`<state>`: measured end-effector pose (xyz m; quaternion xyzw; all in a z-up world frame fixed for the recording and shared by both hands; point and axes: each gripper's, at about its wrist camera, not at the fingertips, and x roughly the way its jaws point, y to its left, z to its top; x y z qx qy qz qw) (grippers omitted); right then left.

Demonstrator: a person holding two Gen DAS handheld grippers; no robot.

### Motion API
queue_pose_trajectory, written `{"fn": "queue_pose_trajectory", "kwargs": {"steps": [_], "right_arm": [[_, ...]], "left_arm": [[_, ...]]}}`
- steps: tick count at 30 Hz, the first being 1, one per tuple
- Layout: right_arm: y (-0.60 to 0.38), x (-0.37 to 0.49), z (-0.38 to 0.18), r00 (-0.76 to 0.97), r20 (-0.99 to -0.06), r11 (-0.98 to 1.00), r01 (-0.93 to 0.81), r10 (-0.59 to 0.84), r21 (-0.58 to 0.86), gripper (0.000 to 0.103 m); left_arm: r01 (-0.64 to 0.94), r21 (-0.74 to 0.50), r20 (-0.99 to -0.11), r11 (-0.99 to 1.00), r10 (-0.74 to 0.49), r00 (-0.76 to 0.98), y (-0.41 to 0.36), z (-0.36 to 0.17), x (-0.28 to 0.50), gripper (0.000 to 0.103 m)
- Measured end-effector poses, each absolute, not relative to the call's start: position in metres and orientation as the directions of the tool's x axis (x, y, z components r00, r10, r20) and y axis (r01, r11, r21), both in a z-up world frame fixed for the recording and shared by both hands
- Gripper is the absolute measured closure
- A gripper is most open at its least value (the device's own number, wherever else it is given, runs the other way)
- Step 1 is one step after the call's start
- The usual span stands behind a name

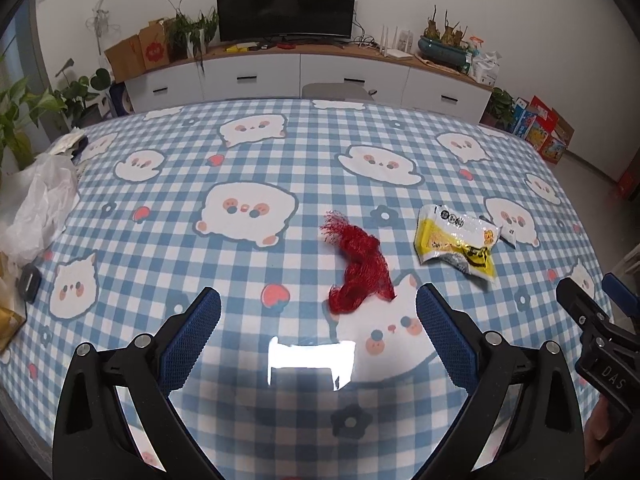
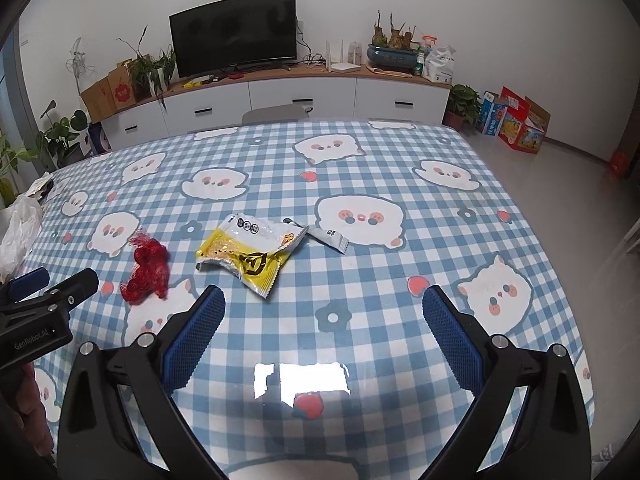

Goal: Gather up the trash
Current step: 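Grasp the red mesh net with the left tool while the right tool grasps the yellow wrapper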

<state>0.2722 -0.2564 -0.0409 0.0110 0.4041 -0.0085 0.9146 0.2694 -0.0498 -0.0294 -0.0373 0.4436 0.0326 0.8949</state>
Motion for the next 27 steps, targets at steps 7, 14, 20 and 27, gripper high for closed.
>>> {"fn": "queue_pose_trajectory", "kwargs": {"steps": [7, 14, 20, 27], "right_arm": [[-0.267, 0.309, -0.055, 0.649, -0.760, 0.999, 0.044, -0.029, 0.000, 0.008], [-0.261, 0.339, -0.061, 0.641, -0.767, 0.998, 0.050, -0.007, 0.033, 0.008], [-0.231, 0.358, -0.066, 0.619, -0.785, 1.000, 0.005, 0.020, 0.030, 0.008], [-0.214, 0.378, -0.081, 0.563, -0.826, 0.998, 0.016, 0.035, 0.053, 0.008]], "left_arm": [[-0.068, 0.005, -0.811, 0.998, 0.044, 0.583, -0.068, -0.047, 0.303, 0.012], [-0.066, 0.032, -0.853, 0.997, 0.062, 0.518, -0.062, -0.080, 0.331, 0.025], [-0.050, 0.022, -0.872, 0.999, 0.043, 0.488, -0.054, -0.091, 0.336, 0.049], [-0.039, 0.030, -0.864, 0.999, 0.045, 0.502, -0.044, -0.084, 0.334, 0.085]]}}
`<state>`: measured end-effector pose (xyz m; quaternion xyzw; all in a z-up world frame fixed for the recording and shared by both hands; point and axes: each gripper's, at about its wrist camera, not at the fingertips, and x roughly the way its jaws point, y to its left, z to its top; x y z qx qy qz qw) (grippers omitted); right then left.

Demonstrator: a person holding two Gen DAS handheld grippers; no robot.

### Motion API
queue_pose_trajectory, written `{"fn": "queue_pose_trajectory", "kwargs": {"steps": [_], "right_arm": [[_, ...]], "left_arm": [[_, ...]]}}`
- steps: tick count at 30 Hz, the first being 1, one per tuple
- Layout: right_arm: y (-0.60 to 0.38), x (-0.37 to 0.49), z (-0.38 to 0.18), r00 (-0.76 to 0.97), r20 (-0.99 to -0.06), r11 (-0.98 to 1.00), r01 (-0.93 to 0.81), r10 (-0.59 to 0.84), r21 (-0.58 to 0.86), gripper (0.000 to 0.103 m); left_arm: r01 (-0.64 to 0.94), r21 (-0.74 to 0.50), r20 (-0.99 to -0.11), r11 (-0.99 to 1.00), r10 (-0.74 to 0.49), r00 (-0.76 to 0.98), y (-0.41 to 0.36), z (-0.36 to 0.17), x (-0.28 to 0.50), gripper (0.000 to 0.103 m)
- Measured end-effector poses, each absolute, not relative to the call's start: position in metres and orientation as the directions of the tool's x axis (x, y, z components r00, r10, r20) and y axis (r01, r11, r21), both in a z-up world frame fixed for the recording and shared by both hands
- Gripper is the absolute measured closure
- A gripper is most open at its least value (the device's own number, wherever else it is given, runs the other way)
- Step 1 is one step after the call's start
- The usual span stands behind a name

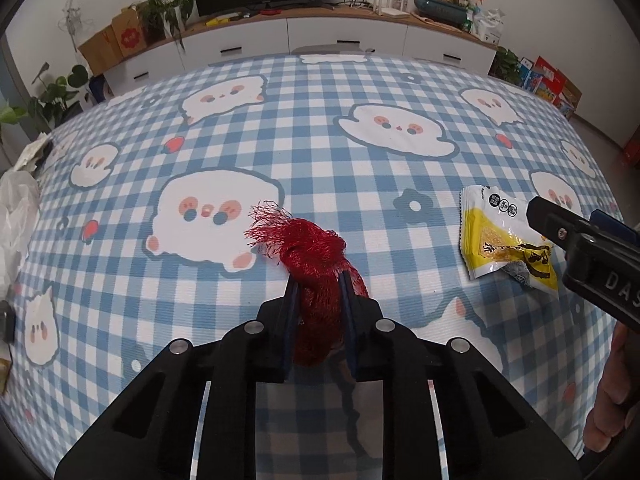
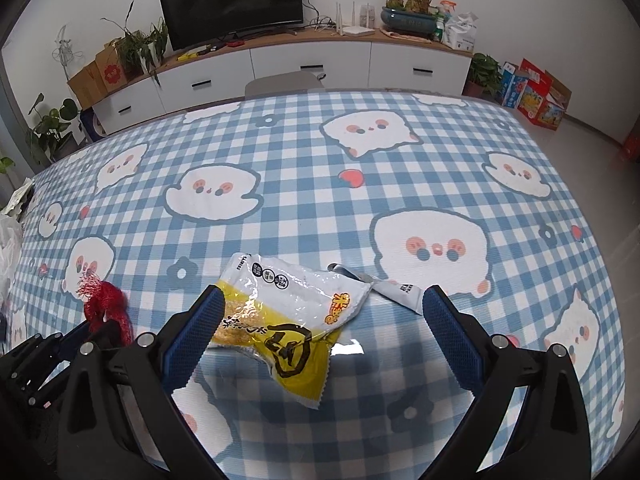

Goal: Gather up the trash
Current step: 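Grasp the red mesh net with the left tool while the right tool grasps the yellow wrapper, then carry the red net and yellow wrapper toward the black trash bin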

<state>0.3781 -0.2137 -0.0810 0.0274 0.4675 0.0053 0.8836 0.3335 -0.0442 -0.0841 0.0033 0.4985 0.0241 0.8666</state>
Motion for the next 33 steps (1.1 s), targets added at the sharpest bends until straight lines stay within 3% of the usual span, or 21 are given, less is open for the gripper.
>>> {"fn": "queue_pose_trajectory", "kwargs": {"steps": [8, 18, 21, 23, 28, 33], "right_arm": [[-0.193, 0.386, -0.082, 0.556, -0.830, 0.997, 0.019, 0.047, 0.069, 0.008], [-0.171, 0.393, -0.105, 0.521, -0.852, 0.999, 0.041, -0.042, -0.024, 0.008], [-0.169, 0.396, -0.113, 0.502, -0.863, 0.999, 0.039, -0.053, -0.038, 0.012], [-0.168, 0.395, -0.112, 0.511, -0.858, 0.999, 0.033, -0.053, -0.042, 0.016], [-0.167, 0.394, -0.108, 0.494, -0.869, 1.000, 0.003, 0.006, 0.008, 0.045], [-0.162, 0.392, -0.105, 0.495, -0.869, 1.000, -0.020, 0.008, -0.002, 0.063]], "left_arm": [[-0.049, 0.030, -0.860, 0.998, 0.051, 0.508, -0.021, -0.081, 0.327, 0.087], [-0.053, 0.037, -0.857, 0.998, 0.059, 0.512, -0.006, -0.086, 0.325, 0.087], [-0.051, 0.041, -0.857, 0.998, 0.061, 0.512, -0.006, -0.087, 0.326, 0.087], [-0.051, 0.040, -0.857, 0.998, 0.060, 0.512, -0.006, -0.086, 0.326, 0.087], [-0.051, 0.038, -0.856, 0.998, 0.059, 0.513, -0.006, -0.086, 0.326, 0.087], [-0.052, 0.035, -0.857, 0.998, 0.057, 0.513, -0.006, -0.086, 0.326, 0.087]]}}
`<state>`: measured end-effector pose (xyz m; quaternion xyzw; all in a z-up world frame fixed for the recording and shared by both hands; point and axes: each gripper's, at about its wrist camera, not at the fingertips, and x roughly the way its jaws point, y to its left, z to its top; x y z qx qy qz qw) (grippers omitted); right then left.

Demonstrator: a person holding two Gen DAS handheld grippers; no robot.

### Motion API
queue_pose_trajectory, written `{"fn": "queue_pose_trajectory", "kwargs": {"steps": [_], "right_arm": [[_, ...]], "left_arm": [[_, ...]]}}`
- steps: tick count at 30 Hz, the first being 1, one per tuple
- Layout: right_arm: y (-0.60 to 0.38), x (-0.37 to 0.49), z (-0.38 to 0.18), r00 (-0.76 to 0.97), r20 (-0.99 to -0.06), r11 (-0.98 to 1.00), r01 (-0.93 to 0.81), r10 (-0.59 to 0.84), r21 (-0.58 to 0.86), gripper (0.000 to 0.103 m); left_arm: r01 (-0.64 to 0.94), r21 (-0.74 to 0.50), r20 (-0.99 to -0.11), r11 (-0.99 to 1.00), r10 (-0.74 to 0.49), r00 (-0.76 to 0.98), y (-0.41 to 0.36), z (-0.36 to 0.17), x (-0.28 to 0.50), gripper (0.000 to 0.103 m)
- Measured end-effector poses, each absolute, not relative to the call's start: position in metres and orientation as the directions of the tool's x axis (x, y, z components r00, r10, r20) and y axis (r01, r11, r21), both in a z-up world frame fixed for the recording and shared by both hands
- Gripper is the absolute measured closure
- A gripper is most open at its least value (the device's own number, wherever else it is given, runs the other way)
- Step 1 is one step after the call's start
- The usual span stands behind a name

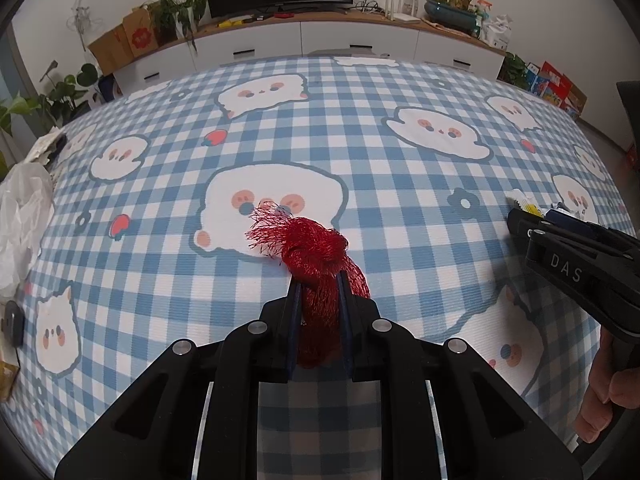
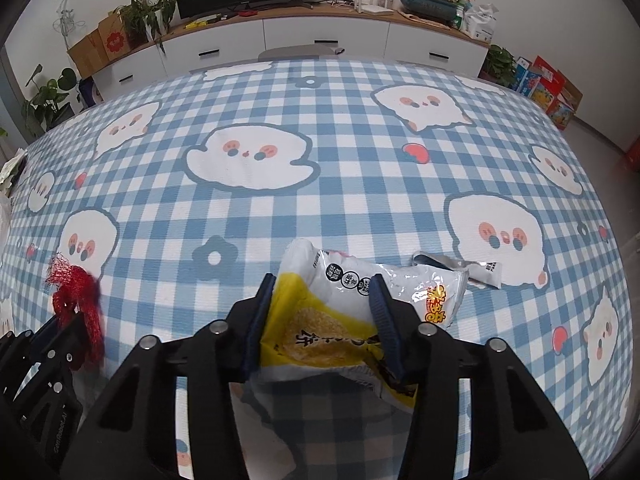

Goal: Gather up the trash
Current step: 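Carry the red net and yellow wrapper toward the black trash bin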

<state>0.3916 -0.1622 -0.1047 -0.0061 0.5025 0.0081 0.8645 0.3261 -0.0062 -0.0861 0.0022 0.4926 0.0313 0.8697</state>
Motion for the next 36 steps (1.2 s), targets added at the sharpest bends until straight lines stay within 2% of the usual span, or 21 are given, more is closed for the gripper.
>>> {"fn": "queue_pose_trajectory", "kwargs": {"steps": [5, 7, 9, 18, 27, 36], "right_arm": [[-0.164, 0.388, -0.103, 0.501, -0.865, 1.000, -0.020, -0.006, -0.019, 0.077], [-0.165, 0.386, -0.102, 0.506, -0.863, 0.999, -0.018, -0.017, -0.030, 0.088], [-0.167, 0.384, -0.100, 0.506, -0.862, 0.999, -0.017, -0.019, -0.032, 0.090], [-0.169, 0.366, -0.078, 0.524, -0.852, 0.999, -0.026, -0.011, -0.029, 0.092], [-0.166, 0.333, -0.045, 0.574, -0.817, 0.995, -0.038, -0.050, -0.087, 0.093], [-0.167, 0.288, -0.028, 0.584, -0.812, 0.998, -0.039, -0.014, -0.045, 0.094]], "left_arm": [[-0.049, 0.035, -0.856, 0.998, 0.055, 0.513, -0.008, -0.085, 0.325, 0.087], [-0.048, 0.032, -0.856, 0.998, 0.053, 0.514, -0.009, -0.083, 0.324, 0.087], [-0.050, 0.027, -0.855, 0.998, 0.049, 0.516, -0.009, -0.080, 0.322, 0.087], [-0.050, -0.008, -0.850, 0.999, 0.019, 0.527, -0.013, -0.064, 0.305, 0.087], [-0.042, -0.020, -0.839, 0.999, 0.006, 0.544, -0.019, -0.040, 0.276, 0.087], [-0.048, -0.036, -0.829, 0.998, -0.003, 0.559, -0.018, -0.018, 0.232, 0.087]]}}
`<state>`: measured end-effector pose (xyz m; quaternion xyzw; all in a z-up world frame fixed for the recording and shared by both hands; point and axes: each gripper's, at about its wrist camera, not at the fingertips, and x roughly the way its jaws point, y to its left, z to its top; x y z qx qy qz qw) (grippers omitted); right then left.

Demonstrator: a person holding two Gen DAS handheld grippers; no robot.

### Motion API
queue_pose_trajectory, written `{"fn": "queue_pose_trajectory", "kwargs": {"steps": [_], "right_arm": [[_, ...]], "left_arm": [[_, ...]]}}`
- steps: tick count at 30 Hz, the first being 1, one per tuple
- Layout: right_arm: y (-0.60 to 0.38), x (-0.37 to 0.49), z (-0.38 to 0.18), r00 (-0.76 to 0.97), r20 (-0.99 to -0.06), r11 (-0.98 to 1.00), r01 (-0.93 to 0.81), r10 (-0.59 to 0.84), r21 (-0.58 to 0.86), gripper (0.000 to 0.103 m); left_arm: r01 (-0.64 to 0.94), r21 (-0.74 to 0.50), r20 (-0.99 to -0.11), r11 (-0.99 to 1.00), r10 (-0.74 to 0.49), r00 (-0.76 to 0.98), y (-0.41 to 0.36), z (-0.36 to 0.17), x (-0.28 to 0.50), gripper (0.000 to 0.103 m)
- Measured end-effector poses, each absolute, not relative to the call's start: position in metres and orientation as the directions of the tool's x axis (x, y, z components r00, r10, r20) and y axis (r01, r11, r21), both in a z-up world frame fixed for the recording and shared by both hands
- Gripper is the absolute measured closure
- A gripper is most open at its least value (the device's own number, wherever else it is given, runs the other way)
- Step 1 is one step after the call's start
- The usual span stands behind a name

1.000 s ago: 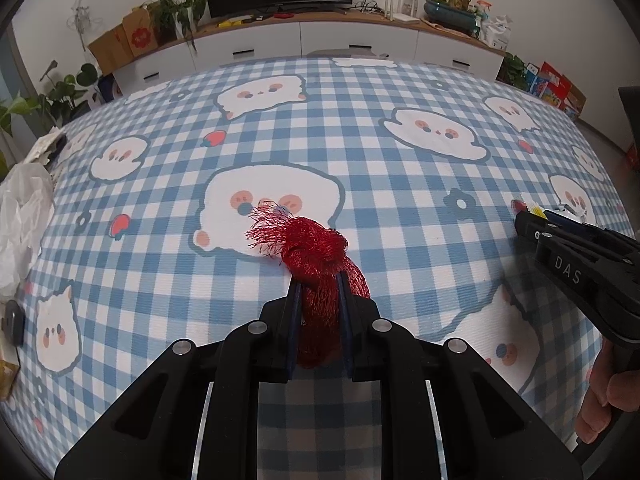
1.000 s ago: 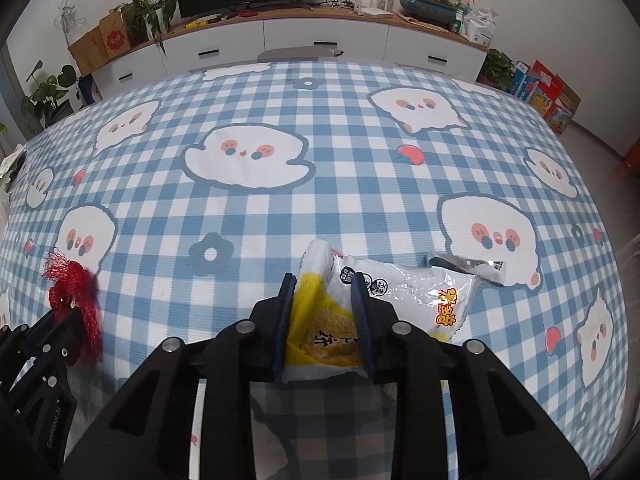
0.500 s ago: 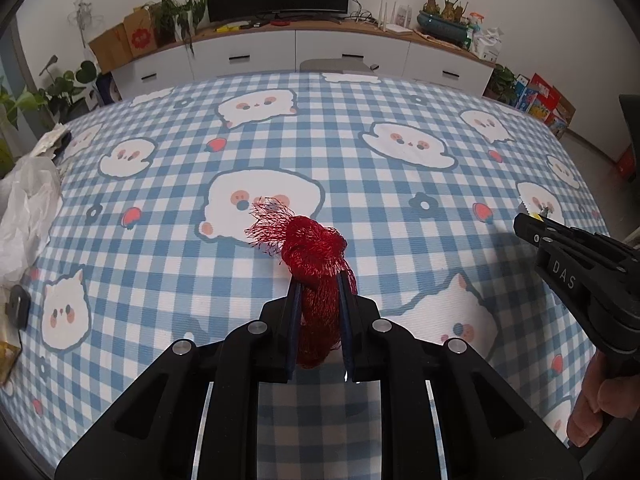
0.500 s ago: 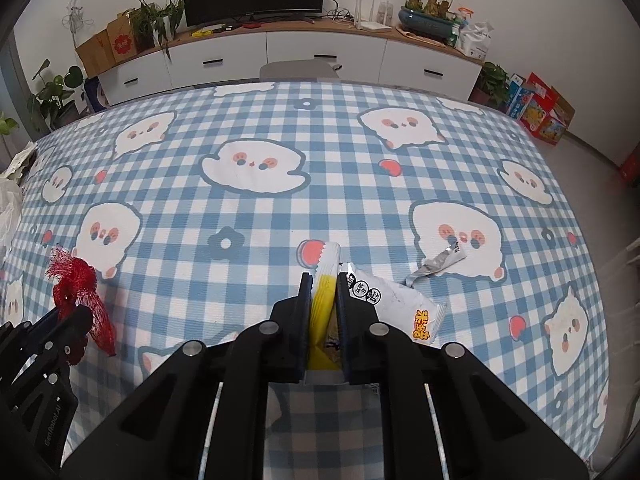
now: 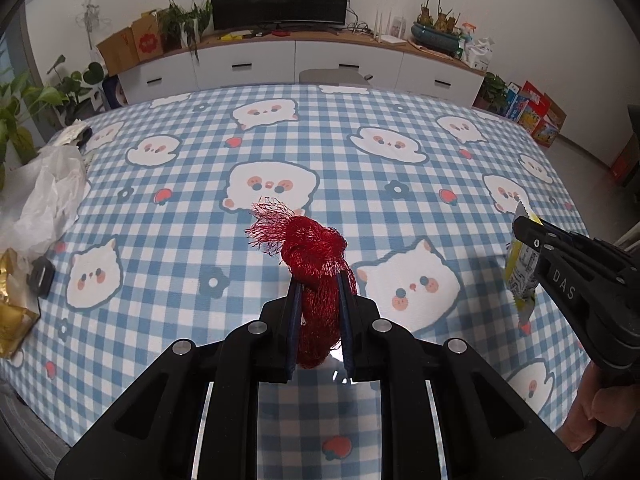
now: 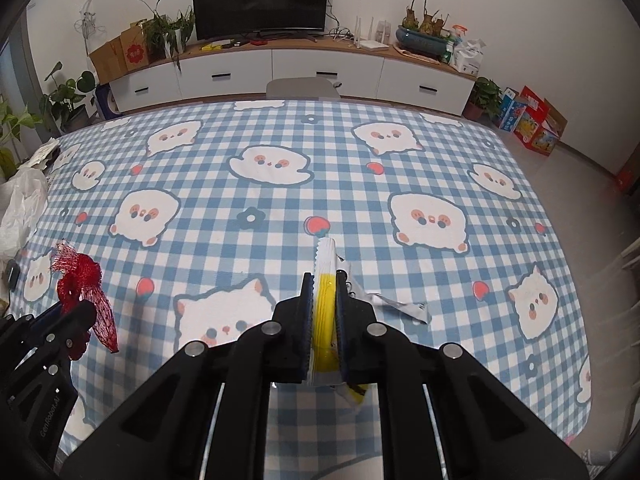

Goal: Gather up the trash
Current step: 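Carry the red net and yellow wrapper toward the black trash bin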

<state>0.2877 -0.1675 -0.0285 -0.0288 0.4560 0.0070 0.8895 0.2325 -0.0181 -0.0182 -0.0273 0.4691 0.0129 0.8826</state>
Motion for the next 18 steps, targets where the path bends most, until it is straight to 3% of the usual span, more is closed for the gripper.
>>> {"fn": "queue_pose_trajectory", "kwargs": {"steps": [18], "right_arm": [[-0.175, 0.204, -0.007, 0.611, -0.791, 0.999, -0.042, 0.023, -0.003, 0.095]], "left_arm": [[-0.036, -0.020, -0.820, 0.999, 0.004, 0.572, -0.016, -0.006, 0.152, 0.087]]}}
